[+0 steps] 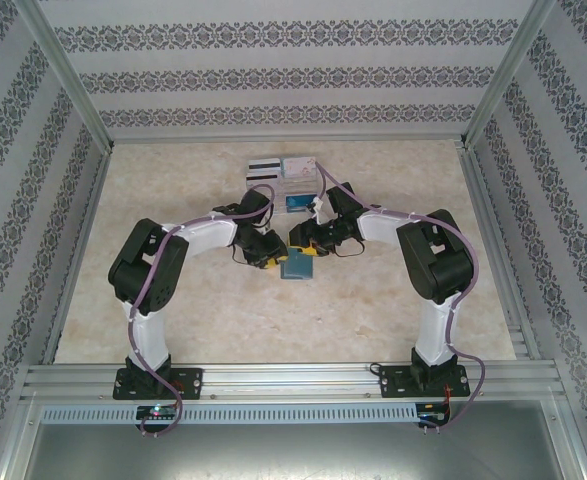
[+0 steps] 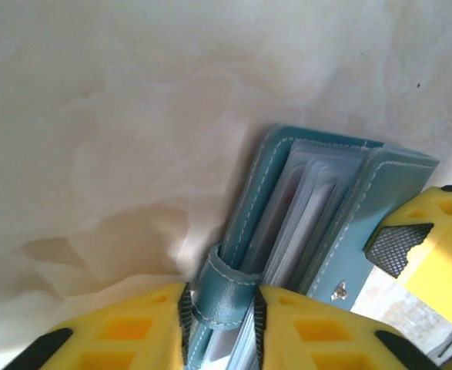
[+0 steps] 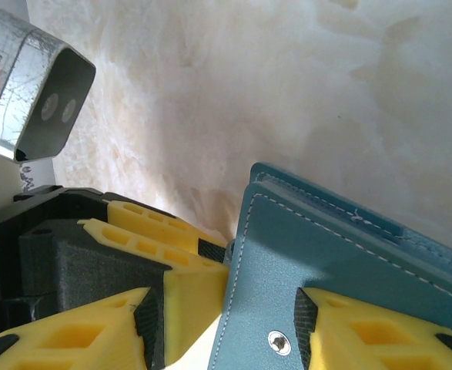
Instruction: Put the credit cards into the card holder
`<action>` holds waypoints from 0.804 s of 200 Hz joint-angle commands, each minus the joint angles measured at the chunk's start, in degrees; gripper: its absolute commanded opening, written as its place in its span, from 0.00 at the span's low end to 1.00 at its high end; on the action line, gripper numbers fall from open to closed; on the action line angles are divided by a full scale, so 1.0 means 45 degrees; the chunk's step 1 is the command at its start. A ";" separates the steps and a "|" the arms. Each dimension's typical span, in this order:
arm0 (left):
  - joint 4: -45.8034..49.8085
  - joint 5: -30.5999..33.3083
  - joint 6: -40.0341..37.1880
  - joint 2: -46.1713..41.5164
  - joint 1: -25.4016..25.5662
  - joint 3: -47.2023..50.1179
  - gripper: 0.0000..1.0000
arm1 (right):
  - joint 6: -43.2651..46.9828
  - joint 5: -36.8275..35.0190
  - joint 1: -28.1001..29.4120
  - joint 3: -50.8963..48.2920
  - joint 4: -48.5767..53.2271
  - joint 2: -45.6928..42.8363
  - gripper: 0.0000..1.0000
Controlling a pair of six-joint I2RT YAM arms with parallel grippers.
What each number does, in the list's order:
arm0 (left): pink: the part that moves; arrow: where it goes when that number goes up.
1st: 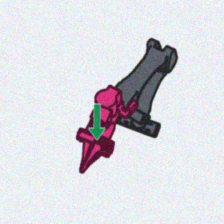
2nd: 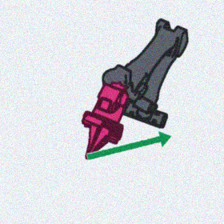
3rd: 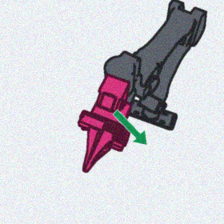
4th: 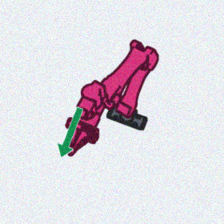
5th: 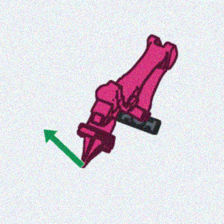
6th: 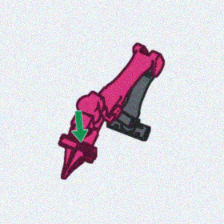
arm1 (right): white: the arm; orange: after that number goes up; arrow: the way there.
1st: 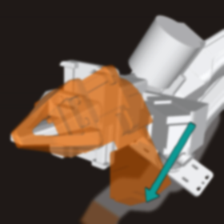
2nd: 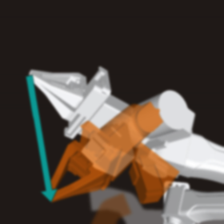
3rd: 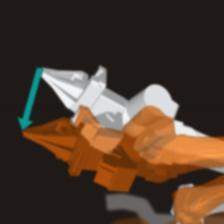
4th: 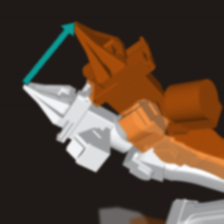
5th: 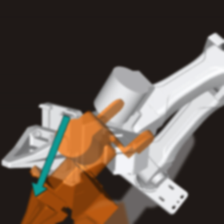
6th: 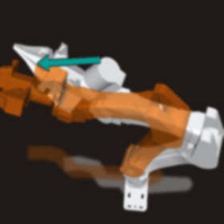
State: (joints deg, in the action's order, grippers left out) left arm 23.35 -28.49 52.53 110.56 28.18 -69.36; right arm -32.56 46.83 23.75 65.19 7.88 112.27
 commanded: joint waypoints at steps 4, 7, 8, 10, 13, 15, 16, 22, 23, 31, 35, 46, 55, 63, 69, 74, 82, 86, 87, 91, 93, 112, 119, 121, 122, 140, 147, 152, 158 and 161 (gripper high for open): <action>0.0754 0.0806 -0.0477 0.0512 0.0163 -0.0302 0.25 | 0.0379 -0.0484 -0.0023 -0.0365 0.0359 -0.0096 0.53; 0.0775 0.0819 -0.0504 0.0550 0.0163 -0.0349 0.24 | 0.0379 -0.0475 -0.0023 -0.0363 0.0361 -0.0106 0.53; 0.0781 0.0821 -0.0523 0.0559 0.0163 -0.0358 0.24 | 0.0379 -0.0480 -0.0014 -0.0364 0.0360 -0.0105 0.53; 0.0800 0.0823 -0.0546 0.0585 0.0163 -0.0365 0.23 | 0.0379 -0.0483 -0.0021 -0.0380 0.0364 -0.0105 0.53; 0.0805 0.0850 -0.0569 0.0603 0.0172 -0.0367 0.22 | 0.0379 -0.0484 -0.0023 -0.0382 0.0374 -0.0107 0.53; 0.0806 0.0874 -0.0577 0.0620 0.0165 -0.0367 0.21 | 0.0384 -0.0484 -0.0023 -0.0384 0.0362 -0.0105 0.53; 0.0796 0.0878 -0.0569 0.0633 0.0164 -0.0377 0.21 | 0.0382 -0.0484 -0.0023 -0.0384 0.0360 -0.0105 0.53; 0.0726 0.0883 -0.0580 0.0643 0.0163 -0.0323 0.21 | 0.0385 -0.0484 -0.0023 -0.0387 0.0346 -0.0124 0.53; 0.0708 0.0873 -0.0580 0.0644 0.0163 -0.0326 0.21 | 0.0392 -0.0484 -0.0023 -0.0396 0.0352 -0.0124 0.53; 0.0651 0.0909 -0.0590 0.0660 0.0164 -0.0289 0.22 | 0.0381 -0.0467 -0.0030 -0.0422 0.0367 -0.0127 0.53; 0.0650 0.0923 -0.0599 0.0689 0.0163 -0.0324 0.23 | 0.0410 -0.0465 -0.0034 -0.0409 0.0375 -0.0129 0.53; 0.0655 0.0898 -0.0689 0.0732 0.0163 -0.0318 0.19 | 0.0417 -0.0484 -0.0023 -0.0432 0.0359 -0.0149 0.53; 0.0622 0.0846 -0.0696 0.0744 0.0163 -0.0280 0.14 | 0.0418 -0.0484 -0.0024 -0.0460 0.0360 -0.0117 0.53; 0.0592 0.0862 -0.0697 0.0709 0.0165 -0.0223 0.08 | 0.0406 -0.0504 -0.0024 -0.0443 0.0375 -0.0088 0.53; 0.0579 0.0870 -0.0724 0.0661 0.0163 -0.0214 0.04 | 0.0422 -0.0504 -0.0025 -0.0438 0.0360 -0.0057 0.53; 0.0627 0.0921 -0.0778 0.0614 0.0163 -0.0192 0.01 | 0.0422 -0.0533 -0.0023 -0.0443 0.0376 -0.0046 0.53; 0.0687 0.1031 -0.0843 0.0486 0.0148 -0.0109 0.00 | 0.0440 -0.0590 -0.0014 -0.0431 0.0378 -0.0013 0.53; 0.0690 0.1056 -0.0868 0.0438 0.0138 -0.0068 0.00 | 0.0451 -0.0616 -0.0023 -0.0425 0.0378 0.0010 0.53; 0.0690 0.1057 -0.0870 0.0434 0.0131 -0.0071 0.00 | 0.0445 -0.0618 -0.0023 -0.0415 0.0378 0.0011 0.53; 0.0674 0.1076 -0.0901 0.0372 0.0115 -0.0008 0.00 | 0.0466 -0.0638 -0.0023 -0.0406 0.0395 0.0048 0.53; 0.0656 0.1062 -0.0900 0.0357 0.0092 0.0025 0.00 | 0.0464 -0.0655 -0.0023 -0.0405 0.0411 0.0075 0.53; 0.0072 0.0669 -0.0824 0.0197 -0.0014 0.0394 0.00 | 0.0662 -0.0907 0.0033 -0.0356 0.0514 0.0341 0.53; -0.0468 0.0318 -0.0714 0.0098 -0.0085 0.0626 0.00 | 0.0753 -0.1018 0.0046 -0.0344 0.0621 0.0481 0.53; -0.0660 0.0204 -0.0662 0.0045 -0.0090 0.0721 0.00 | 0.0780 -0.1043 0.0053 -0.0336 0.0639 0.0530 0.53; -0.0757 0.0172 -0.0631 0.0023 -0.0100 0.0782 0.00 | 0.0795 -0.1047 0.0034 -0.0341 0.0645 0.0535 0.53; -0.3124 -0.0894 0.0012 -0.0605 -0.0295 0.1855 0.00 | 0.0833 -0.1236 -0.0022 -0.0589 0.0496 0.0781 0.52; -0.3811 -0.1244 0.0195 -0.0822 -0.0360 0.2124 0.00 | 0.0879 -0.1319 -0.0057 -0.0674 0.0478 0.0823 0.52; -0.4181 -0.1405 0.0272 -0.0997 -0.0399 0.2243 0.00 | 0.0902 -0.1339 -0.0091 -0.0735 0.0462 0.0866 0.52; -0.4470 -0.1559 0.0291 -0.1212 -0.0436 0.2304 0.00 | 0.0904 -0.1326 -0.0142 -0.0813 0.0442 0.0891 0.52; -0.4543 -0.1613 0.0256 -0.1320 -0.0442 0.2308 0.00 | 0.0889 -0.1325 -0.0168 -0.0836 0.0415 0.0906 0.52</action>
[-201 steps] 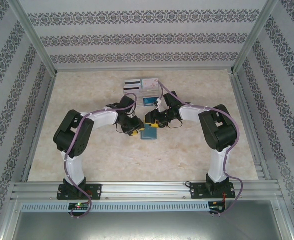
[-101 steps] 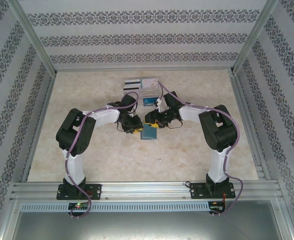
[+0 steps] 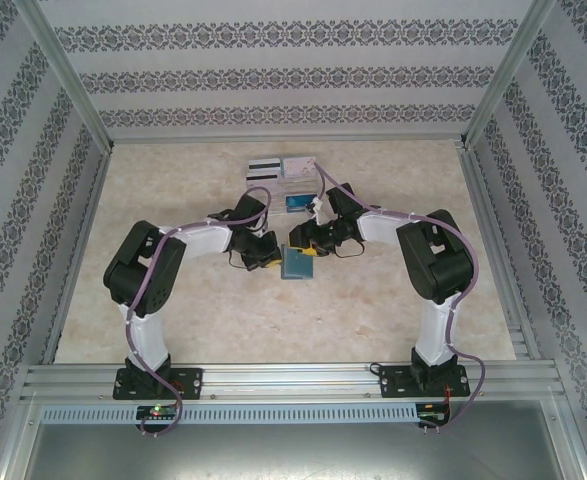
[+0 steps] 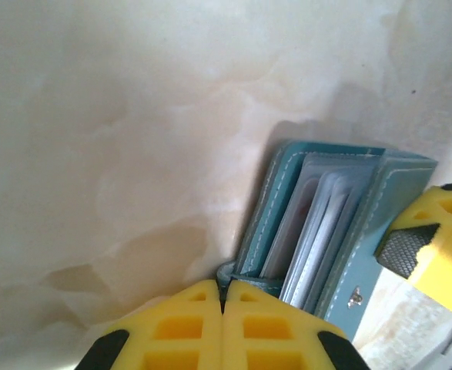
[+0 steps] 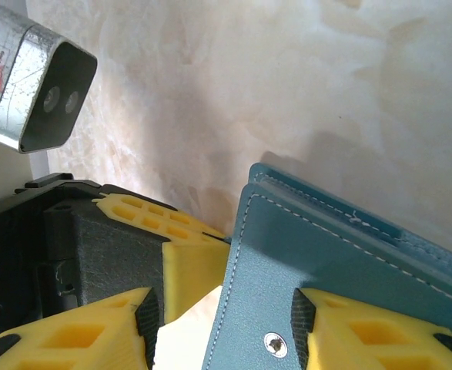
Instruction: Put the credit cards into the card holder
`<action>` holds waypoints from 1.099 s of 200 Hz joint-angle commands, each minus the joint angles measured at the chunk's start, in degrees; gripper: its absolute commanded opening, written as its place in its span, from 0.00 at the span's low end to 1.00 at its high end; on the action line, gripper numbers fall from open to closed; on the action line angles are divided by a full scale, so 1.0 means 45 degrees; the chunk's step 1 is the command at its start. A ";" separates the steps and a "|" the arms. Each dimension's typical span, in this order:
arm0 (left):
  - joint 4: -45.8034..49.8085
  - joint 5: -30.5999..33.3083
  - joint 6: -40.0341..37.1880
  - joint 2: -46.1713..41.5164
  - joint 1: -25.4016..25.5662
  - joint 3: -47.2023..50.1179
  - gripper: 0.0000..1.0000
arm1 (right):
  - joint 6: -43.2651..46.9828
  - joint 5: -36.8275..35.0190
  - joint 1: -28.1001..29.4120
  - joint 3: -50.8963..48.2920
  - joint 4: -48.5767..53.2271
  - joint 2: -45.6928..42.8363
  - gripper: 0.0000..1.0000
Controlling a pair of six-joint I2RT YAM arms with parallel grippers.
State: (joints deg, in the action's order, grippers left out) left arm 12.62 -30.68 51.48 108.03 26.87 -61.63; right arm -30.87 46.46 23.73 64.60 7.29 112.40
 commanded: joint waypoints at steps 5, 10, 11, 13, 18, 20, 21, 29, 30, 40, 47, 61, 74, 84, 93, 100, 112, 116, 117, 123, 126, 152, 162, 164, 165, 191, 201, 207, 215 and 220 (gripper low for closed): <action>-0.2198 -0.1183 0.0405 -0.0905 -0.0172 0.0541 0.00 | 0.0528 -0.1242 -0.0191 -0.0743 0.0511 0.0899 0.52; -0.2198 -0.1231 0.0332 -0.1016 -0.0189 0.0497 0.00 | 0.0541 -0.1242 -0.0228 -0.0761 0.0505 0.0918 0.52; -0.2208 -0.1250 0.0315 -0.1036 -0.0180 0.0484 0.00 | 0.0537 -0.1242 -0.0221 -0.0761 0.0507 0.0920 0.52; -0.2241 -0.1279 0.0292 -0.1076 -0.0188 0.0470 0.00 | 0.0558 -0.1222 -0.0225 -0.0776 0.0509 0.0945 0.52; -0.2396 -0.1446 0.0260 -0.1185 -0.0208 0.0491 0.00 | 0.0580 -0.1214 -0.0233 -0.0747 0.0505 0.0969 0.52; -0.2493 -0.1489 0.0259 -0.1206 -0.0224 0.0491 0.00 | 0.0588 -0.1205 -0.0233 -0.0758 0.0508 0.0977 0.52; -0.2532 -0.1535 0.0259 -0.1210 -0.0237 0.0491 0.00 | 0.0590 -0.1204 -0.0233 -0.0750 0.0509 0.0988 0.52; -0.2938 -0.1897 0.0418 -0.1280 -0.0321 0.0582 0.00 | 0.0610 -0.1203 -0.0253 -0.0736 0.0499 0.1011 0.52; -0.3038 -0.1954 0.0456 -0.1295 -0.0334 0.0605 0.00 | 0.0610 -0.1203 -0.0253 -0.0729 0.0504 0.1005 0.52; -0.4191 -0.2469 0.0880 -0.1383 -0.0455 0.0974 0.00 | 0.0629 -0.1189 -0.0262 -0.0721 0.0519 0.1052 0.52; -0.5003 -0.2739 0.1207 -0.1435 -0.0577 0.1258 0.00 | 0.0630 -0.1183 -0.0275 -0.0728 0.0518 0.1084 0.52; -0.6814 -0.3244 0.2132 -0.1405 -0.0825 0.1870 0.00 | 0.0632 -0.1150 -0.0292 -0.0738 0.0498 0.1109 0.52; -0.8041 -0.3619 0.2676 -0.1355 -0.0925 0.2223 0.00 | 0.0648 -0.1144 -0.0309 -0.0735 0.0492 0.1173 0.52; -0.8521 -0.3754 0.2811 -0.1384 -0.0967 0.2306 0.00 | 0.0621 -0.1125 -0.0331 -0.0733 0.0466 0.1213 0.52; -0.8792 -0.3907 0.2841 -0.1425 -0.0961 0.2313 0.00 | 0.0627 -0.1114 -0.0355 -0.0730 0.0452 0.1232 0.52; -0.9043 -0.3953 0.2900 -0.1501 -0.0970 0.2327 0.00 | 0.0630 -0.1077 -0.0355 -0.0742 0.0465 0.1230 0.52; -0.9441 -0.4109 0.3103 -0.1527 -0.0972 0.2315 0.00 | 0.0608 -0.1012 -0.0389 -0.0728 0.0432 0.1198 0.52; -0.9603 -0.4148 0.3207 -0.1516 -0.0972 0.2297 0.00 | 0.0610 -0.0989 -0.0390 -0.0736 0.0431 0.1168 0.52; -0.9641 -0.4164 0.3237 -0.1511 -0.0972 0.2303 0.00 | 0.0611 -0.0989 -0.0380 -0.0739 0.0431 0.1161 0.52; -0.9968 -0.4248 0.3450 -0.1477 -0.0972 0.2302 0.00 | 0.0611 -0.0988 -0.0380 -0.0745 0.0426 0.1093 0.52; -1.0175 -0.4332 0.3577 -0.1442 -0.0972 0.2295 0.00 | 0.0611 -0.0978 -0.0374 -0.0747 0.0418 0.1064 0.52; -1.1708 -0.4917 0.4664 -0.0999 -0.0991 0.2212 0.00 | 0.0630 -0.0861 -0.0381 -0.0717 0.0487 0.0734 0.52; -1.1952 -0.4961 0.4874 -0.0888 -0.0986 0.2210 0.00 | 0.0630 -0.0788 -0.0355 -0.0683 0.0509 0.0621 0.52; -1.1972 -0.4951 0.4894 -0.0868 -0.0980 0.2210 0.00 | 0.0645 -0.0777 -0.0352 -0.0673 0.0509 0.0587 0.52; -1.1998 -0.4946 0.4910 -0.0855 -0.0976 0.2210 0.00 | 0.0647 -0.0775 -0.0351 -0.0678 0.0509 0.0578 0.52; -1.2874 -0.4949 0.5452 -0.0672 -0.1024 0.2322 0.00 | 0.0708 -0.0760 -0.0311 -0.0663 0.0585 0.0355 0.53; -1.3176 -0.4970 0.5635 -0.0609 -0.1044 0.2333 0.00 | 0.0708 -0.0696 -0.0311 -0.0633 0.0550 0.0388 0.53; -1.3380 -0.4951 0.5773 -0.0550 -0.1066 0.2362 0.00 | 0.0708 -0.0652 -0.0296 -0.0614 0.0530 0.0429 0.53; -1.3818 -0.4915 0.6040 -0.0468 -0.1066 0.2443 0.00 | 0.0694 -0.0454 -0.0301 -0.0587 0.0462 0.0514 0.53; -1.4084 -0.4930 0.6211 -0.0388 -0.1067 0.2476 0.00 | 0.0661 -0.0361 -0.0292 -0.0583 0.0386 0.0543 0.53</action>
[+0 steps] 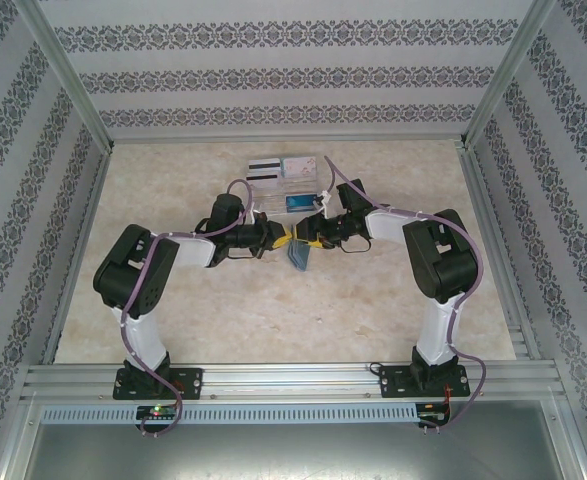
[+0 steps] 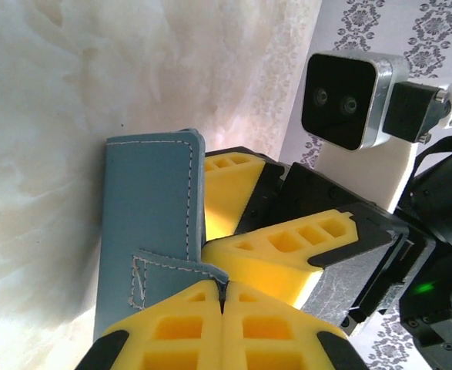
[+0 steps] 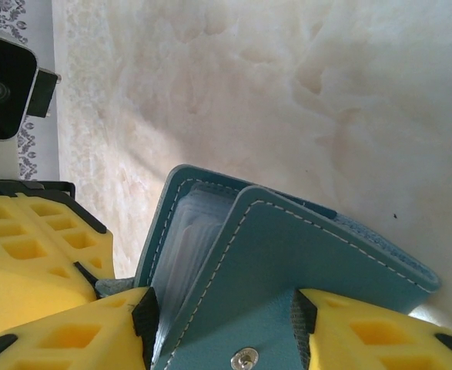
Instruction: Put the credit cards into the card holder
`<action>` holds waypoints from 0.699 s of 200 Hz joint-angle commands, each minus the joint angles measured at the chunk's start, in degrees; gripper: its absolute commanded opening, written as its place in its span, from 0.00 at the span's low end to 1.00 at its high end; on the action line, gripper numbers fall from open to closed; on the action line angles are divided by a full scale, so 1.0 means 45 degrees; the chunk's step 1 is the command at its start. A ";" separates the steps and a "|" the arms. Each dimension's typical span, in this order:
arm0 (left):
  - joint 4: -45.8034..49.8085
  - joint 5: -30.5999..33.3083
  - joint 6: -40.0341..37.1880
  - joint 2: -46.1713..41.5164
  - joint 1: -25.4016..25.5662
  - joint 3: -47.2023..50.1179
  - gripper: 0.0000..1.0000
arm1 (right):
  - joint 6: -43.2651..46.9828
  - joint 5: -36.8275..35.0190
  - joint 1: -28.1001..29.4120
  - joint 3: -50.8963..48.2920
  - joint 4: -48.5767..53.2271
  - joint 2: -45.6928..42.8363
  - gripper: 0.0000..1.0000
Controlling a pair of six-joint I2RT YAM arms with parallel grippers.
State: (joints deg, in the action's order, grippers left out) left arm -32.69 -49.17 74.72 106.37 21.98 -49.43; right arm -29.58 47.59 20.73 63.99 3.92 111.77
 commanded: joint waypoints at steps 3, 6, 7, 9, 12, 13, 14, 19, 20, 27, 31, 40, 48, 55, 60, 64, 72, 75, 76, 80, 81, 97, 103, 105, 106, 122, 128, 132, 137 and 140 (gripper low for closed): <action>-0.4219 -0.0845 0.1169 0.0018 0.0024 -0.0228 0.00 | 0.0355 -0.0583 0.0373 -0.0439 0.1110 0.0717 0.53; -0.4430 -0.0882 0.1277 0.0074 0.0024 -0.0227 0.00 | 0.0335 -0.0560 0.0374 -0.0441 0.1092 0.0726 0.53; -0.4501 -0.0896 0.1311 0.0103 0.0031 -0.0217 0.00 | 0.0330 -0.0558 0.0374 -0.0436 0.1077 0.0728 0.54; -0.4628 -0.0921 0.1376 0.0135 0.0027 -0.0210 0.00 | 0.0325 -0.0557 0.0374 -0.0431 0.1061 0.0729 0.54; -0.4779 -0.0953 0.1469 0.0189 0.0024 -0.0205 0.00 | 0.0275 -0.0557 0.0378 -0.0433 0.1023 0.0730 0.54; -0.4832 -0.0961 0.1495 0.0219 0.0031 -0.0206 0.00 | 0.0280 -0.0557 0.0376 -0.0441 0.1003 0.0720 0.54; -0.4868 -0.0965 0.1527 0.0244 0.0025 -0.0197 0.00 | 0.0273 -0.0557 0.0384 -0.0436 0.0993 0.0725 0.54; -0.5098 -0.0985 0.1661 0.0323 0.0037 -0.0168 0.00 | 0.0209 -0.0493 0.0375 -0.0459 0.0908 0.0703 0.54; -0.5147 -0.0987 0.1689 0.0345 0.0028 -0.0168 0.00 | 0.0188 -0.0476 0.0374 -0.0454 0.0887 0.0697 0.54; -0.5401 -0.0988 0.1853 0.0464 0.0022 -0.0122 0.00 | 0.0095 -0.0370 0.0369 -0.0469 0.0757 0.0671 0.55; -0.5555 -0.1008 0.1931 0.0504 0.0016 -0.0111 0.00 | 0.0069 -0.0328 0.0373 -0.0467 0.0716 0.0661 0.56; -0.5842 -0.1008 0.2105 0.0659 0.0031 -0.0051 0.00 | 0.0002 -0.0285 0.0374 -0.0413 0.0676 0.0651 0.57; -0.5989 -0.1017 0.2199 0.0772 0.0027 -0.0032 0.00 | -0.0006 -0.0200 0.0364 -0.0356 0.0655 0.0642 0.58; -0.6035 -0.1035 0.2224 0.0833 0.0037 -0.0007 0.00 | -0.0044 -0.0148 0.0373 -0.0316 0.0628 0.0646 0.61; -0.6028 -0.0999 0.2178 0.0839 0.0034 0.0015 0.00 | -0.0063 -0.0147 0.0383 -0.0297 0.0617 0.0646 0.62; -0.6005 -0.0973 0.2139 0.0836 0.0021 0.0036 0.00 | -0.0094 -0.0132 0.0366 -0.0294 0.0607 0.0668 0.62; -0.5852 -0.0994 0.2010 0.0803 0.0002 0.0081 0.00 | -0.0146 -0.0070 0.0354 -0.0266 0.0578 0.0707 0.63; -0.5762 -0.1001 0.1943 0.0773 -0.0001 0.0085 0.00 | -0.0191 -0.0037 0.0356 -0.0287 0.0518 0.0717 0.63; -0.5734 -0.1004 0.1918 0.0775 -0.0001 0.0086 0.00 | -0.0207 -0.0023 0.0355 -0.0281 0.0507 0.0723 0.63; -0.5615 -0.1007 0.1835 0.0733 0.0006 0.0096 0.00 | -0.0260 0.0025 0.0335 -0.0306 0.0433 0.0739 0.63; -0.5582 -0.1007 0.1825 0.0726 0.0003 0.0101 0.00 | -0.0280 0.0037 0.0335 -0.0310 0.0406 0.0744 0.63; -0.5390 -0.0965 0.1654 0.0593 -0.0021 0.0299 0.00 | -0.0480 -0.0087 0.0315 -0.0370 0.0291 0.0767 0.63; -0.5344 -0.0968 0.1621 0.0552 -0.0054 0.0373 0.00 | -0.0579 -0.0078 0.0322 -0.0411 0.0159 0.0750 0.64; -0.5322 -0.0968 0.1610 0.0545 -0.0058 0.0392 0.00 | -0.0615 -0.0061 0.0327 -0.0425 0.0109 0.0740 0.64; -0.5318 -0.0959 0.1604 0.0544 -0.0059 0.0415 0.00 | -0.0634 -0.0055 0.0330 -0.0428 0.0097 0.0735 0.64; -0.5298 -0.0869 0.1539 0.0486 -0.0187 0.0634 0.00 | -0.0927 0.0120 0.0317 -0.0507 -0.0327 0.0710 0.64; -0.5338 -0.0818 0.1554 0.0484 -0.0223 0.0718 0.00 | -0.1058 0.0192 0.0299 -0.0548 -0.0489 0.0709 0.64; -0.5378 -0.0803 0.1578 0.0484 -0.0250 0.0763 0.00 | -0.1158 0.0248 0.0305 -0.0593 -0.0621 0.0695 0.64; -0.5407 -0.0795 0.1613 0.0484 -0.0288 0.0803 0.00 | -0.1277 0.0281 0.0279 -0.0653 -0.0769 0.0644 0.64; -0.5446 -0.0808 0.1633 0.0484 -0.0293 0.0808 0.00 | -0.1326 0.0290 0.0276 -0.0680 -0.0822 0.0619 0.64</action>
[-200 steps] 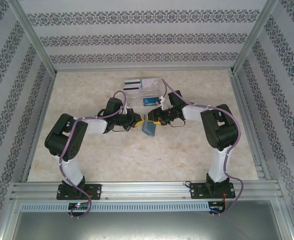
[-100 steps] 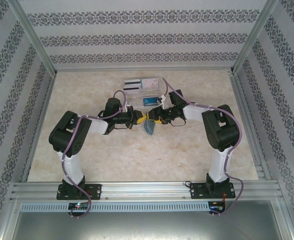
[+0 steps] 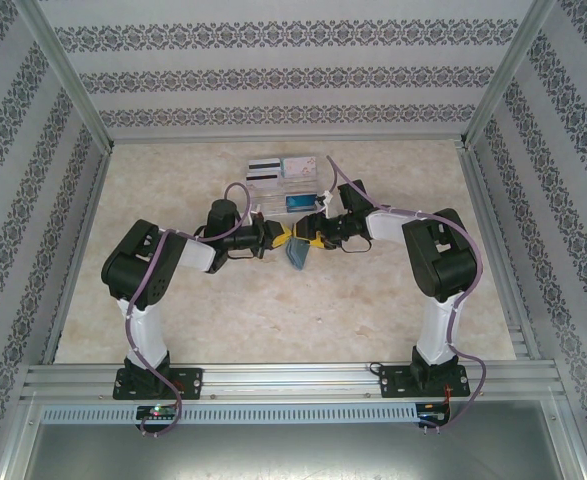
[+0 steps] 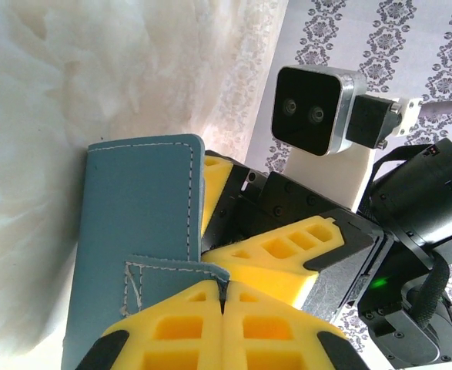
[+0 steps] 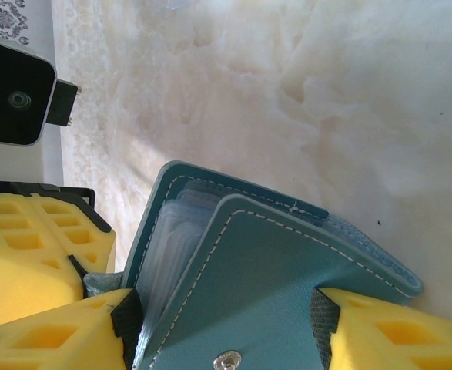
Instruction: Put the credit cards into the card holder
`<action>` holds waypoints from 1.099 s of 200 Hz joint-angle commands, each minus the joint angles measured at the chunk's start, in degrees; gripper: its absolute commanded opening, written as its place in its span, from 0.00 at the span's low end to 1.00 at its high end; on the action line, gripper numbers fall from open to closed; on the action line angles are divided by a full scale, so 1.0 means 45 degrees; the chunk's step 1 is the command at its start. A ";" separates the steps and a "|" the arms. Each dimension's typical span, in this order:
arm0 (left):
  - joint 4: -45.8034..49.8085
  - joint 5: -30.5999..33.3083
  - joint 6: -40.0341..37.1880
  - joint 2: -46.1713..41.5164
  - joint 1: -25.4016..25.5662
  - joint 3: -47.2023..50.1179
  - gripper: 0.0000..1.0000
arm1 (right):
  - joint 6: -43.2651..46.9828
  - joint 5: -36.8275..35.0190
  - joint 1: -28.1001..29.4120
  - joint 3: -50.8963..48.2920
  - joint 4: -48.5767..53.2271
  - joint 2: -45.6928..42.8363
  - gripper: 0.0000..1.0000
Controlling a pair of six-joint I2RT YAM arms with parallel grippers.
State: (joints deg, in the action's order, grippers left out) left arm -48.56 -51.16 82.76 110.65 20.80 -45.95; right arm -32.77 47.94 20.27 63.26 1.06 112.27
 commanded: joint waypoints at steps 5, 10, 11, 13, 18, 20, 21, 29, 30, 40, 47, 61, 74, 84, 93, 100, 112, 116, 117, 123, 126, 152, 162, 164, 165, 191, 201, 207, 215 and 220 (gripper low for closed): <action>-0.1991 -0.0370 -0.0121 -0.0459 -0.0043 0.0058 0.00 | -0.0690 0.0224 0.0350 -0.0548 -0.0230 0.0468 0.64; -0.2017 -0.0399 -0.0110 -0.0468 -0.0038 0.0071 0.00 | -0.0738 0.0252 0.0358 -0.0573 -0.0270 0.0434 0.64; -0.2030 -0.0394 -0.0110 -0.0478 -0.0045 0.0053 0.00 | -0.0751 0.0248 0.0358 -0.0578 -0.0282 0.0428 0.64; -0.2024 -0.0391 -0.0096 -0.0470 -0.0050 0.0041 0.00 | -0.0775 0.0245 0.0358 -0.0596 -0.0301 0.0409 0.64; -0.2025 -0.0390 -0.0091 -0.0480 -0.0038 0.0052 0.00 | -0.0817 0.0245 0.0372 -0.0614 -0.0321 0.0381 0.64; -0.2023 -0.0390 -0.0091 -0.0495 -0.0043 0.0040 0.00 | -0.0831 0.0259 0.0372 -0.0629 -0.0330 0.0368 0.64; -0.2033 -0.0390 -0.0091 -0.0491 -0.0037 0.0038 0.00 | -0.0836 0.0262 0.0375 -0.0625 -0.0332 0.0356 0.64; -0.2033 -0.0411 -0.0091 -0.0507 -0.0051 0.0007 0.00 | -0.0885 0.0347 0.0378 -0.0645 -0.0380 0.0329 0.66; -0.2028 -0.0410 -0.0100 -0.0517 -0.0051 0.0012 0.00 | -0.0893 0.0354 0.0378 -0.0643 -0.0395 0.0327 0.66; -0.2027 -0.0445 -0.0115 -0.0491 -0.0051 -0.0009 0.00 | -0.0925 0.0411 0.0378 -0.0657 -0.0403 0.0325 0.67; -0.2038 -0.0446 -0.0092 -0.0488 -0.0061 -0.0001 0.00 | -0.0939 0.0401 0.0373 -0.0647 -0.0392 0.0306 0.67; -0.2091 -0.0440 -0.0071 -0.0488 -0.0062 0.0034 0.00 | -0.1039 0.0447 0.0399 -0.0682 -0.0513 0.0268 0.67; -0.2211 -0.0444 0.0000 -0.0506 -0.0046 0.0076 0.00 | -0.1154 0.0417 0.0416 -0.0717 -0.0593 0.0283 0.69; -0.2234 -0.0429 0.0042 -0.0529 -0.0059 0.0093 0.00 | -0.1169 0.0343 0.0416 -0.0666 -0.0524 0.0341 0.70; -0.2266 -0.0448 0.0075 -0.0549 -0.0063 0.0062 0.00 | -0.1265 0.0309 0.0433 -0.0715 -0.0620 0.0379 0.71; -0.2306 -0.0448 0.0115 -0.0556 -0.0049 0.0065 0.00 | -0.1296 0.0231 0.0454 -0.0694 -0.0613 0.0402 0.71; -0.2272 -0.0448 0.0107 -0.0595 -0.0052 0.0070 0.00 | -0.1235 0.0013 0.0541 -0.0593 -0.0394 0.0423 0.70; -0.2244 -0.0448 0.0104 -0.0604 -0.0066 0.0042 0.00 | -0.1200 -0.0131 0.0570 -0.0583 -0.0347 0.0404 0.70; -0.2231 -0.0458 0.0094 -0.0604 -0.0059 0.0049 0.00 | -0.1187 -0.0168 0.0581 -0.0573 -0.0320 0.0404 0.69; -0.2235 -0.0439 0.0083 -0.0623 -0.0063 0.0056 0.00 | -0.1044 -0.0327 0.0649 -0.0525 -0.0126 0.0403 0.68; -0.2215 -0.0437 0.0085 -0.0624 -0.0070 0.0044 0.00 | -0.0938 -0.0406 0.0693 -0.0436 0.0054 0.0420 0.67; -0.2201 -0.0447 0.0102 -0.0624 -0.0101 0.0023 0.00 | -0.0298 -0.1128 0.0904 -0.0225 0.0951 0.0520 0.53; -0.2228 -0.0448 0.0160 -0.0626 -0.0114 0.0011 0.00 | -0.0139 -0.1215 0.0940 -0.0244 0.1136 0.0539 0.48; -0.2245 -0.0448 0.0177 -0.0630 -0.0130 -0.0014 0.00 | -0.0100 -0.1234 0.0929 -0.0219 0.1177 0.0540 0.48; -0.2251 -0.0448 0.0180 -0.0627 -0.0140 -0.0018 0.00 | -0.0080 -0.1247 0.0927 -0.0235 0.1203 0.0530 0.48; -0.2369 -0.0510 0.0358 -0.0634 -0.0276 -0.0069 0.00 | 0.0405 -0.1603 0.0847 -0.0253 0.1802 0.0374 0.38; -0.2379 -0.0546 0.0393 -0.0635 -0.0348 -0.0098 0.00 | 0.0563 -0.1731 0.0803 -0.0230 0.2018 0.0323 0.36; -0.2395 -0.0556 0.0416 -0.0625 -0.0357 -0.0102 0.00 | 0.0646 -0.1748 0.0764 -0.0191 0.2099 0.0325 0.31; -0.2460 -0.0594 0.0457 -0.0593 -0.0379 -0.0091 0.00 | 0.0729 -0.1777 0.0734 -0.0133 0.2268 0.0325 0.26; -0.2524 -0.0613 0.0505 -0.0568 -0.0408 -0.0082 0.00 | 0.0786 -0.1804 0.0730 -0.0068 0.2370 0.0324 0.25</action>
State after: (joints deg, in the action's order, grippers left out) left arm -51.00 -52.27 83.90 110.63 19.75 -44.69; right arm -32.75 45.98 22.28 64.14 1.58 111.26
